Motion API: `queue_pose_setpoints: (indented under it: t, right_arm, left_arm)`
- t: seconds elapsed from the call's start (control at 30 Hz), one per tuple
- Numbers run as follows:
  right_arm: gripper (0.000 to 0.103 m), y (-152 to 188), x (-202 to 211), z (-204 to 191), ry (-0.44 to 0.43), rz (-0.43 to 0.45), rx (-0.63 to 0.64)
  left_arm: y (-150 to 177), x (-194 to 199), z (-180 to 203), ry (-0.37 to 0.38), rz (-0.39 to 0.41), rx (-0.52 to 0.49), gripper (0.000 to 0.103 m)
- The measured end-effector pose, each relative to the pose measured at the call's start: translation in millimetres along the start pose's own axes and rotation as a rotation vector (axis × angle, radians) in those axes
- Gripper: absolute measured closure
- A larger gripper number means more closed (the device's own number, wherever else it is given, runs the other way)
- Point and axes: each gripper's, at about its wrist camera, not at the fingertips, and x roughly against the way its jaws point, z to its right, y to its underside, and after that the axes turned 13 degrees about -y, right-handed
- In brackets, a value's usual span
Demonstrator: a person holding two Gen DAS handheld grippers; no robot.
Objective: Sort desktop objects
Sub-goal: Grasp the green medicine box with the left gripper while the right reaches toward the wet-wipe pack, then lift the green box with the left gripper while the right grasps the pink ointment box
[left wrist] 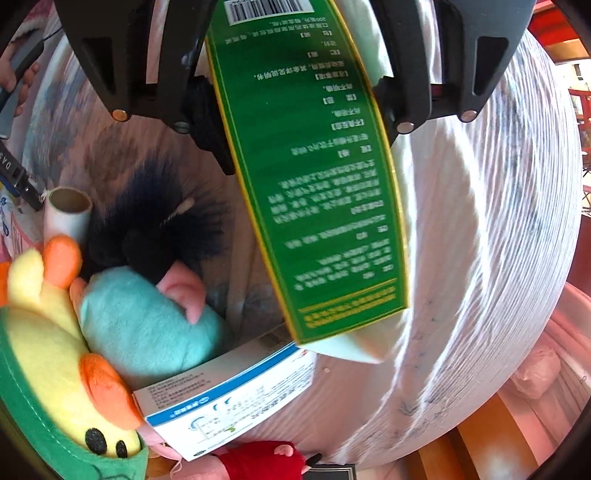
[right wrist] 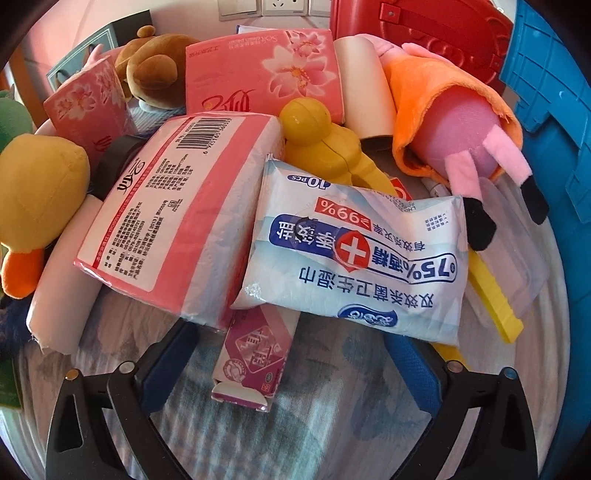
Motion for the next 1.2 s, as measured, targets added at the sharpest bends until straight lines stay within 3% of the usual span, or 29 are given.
queue_pose_setpoints:
  t: [0.13, 0.37, 0.7, 0.93, 1.1, 1.2]
  right_arm:
    - [0.038, 3.2, 8.4, -9.7, -0.006, -0.001, 0.025]
    - [0.061, 9.4, 18.4, -9.4, -0.021, -0.025, 0.04]
    - [0.061, 40.0, 43.9, 9.4, 0.003, -0.039, -0.047]
    - [0.059, 67.8, 65.8, 22.4, -0.034, -0.053, -0.101]
    - [0.058, 63.5, 77.7, 31.4, -0.041, -0.026, -0.14]
    - [0.048, 46.7, 80.5, 26.2, -0.052, -0.003, -0.123]
  left_arm:
    - [9.2, 7.7, -12.7, -0.005, -0.002, -0.007, 0.045]
    - [23.7, 19.9, -26.5, 0.01, 0.021, -0.033, 0.044]
    - [28.5, 37.0, -34.3, 0.01, 0.062, -0.033, 0.043]
    - [24.8, 46.8, -37.7, 0.002, 0.073, -0.052, 0.041]
    - [14.0, 52.8, -38.1, -0.003, 0.071, -0.065, 0.041]
    - [4.6, 56.3, -38.4, -0.006, 0.076, -0.063, 0.042]
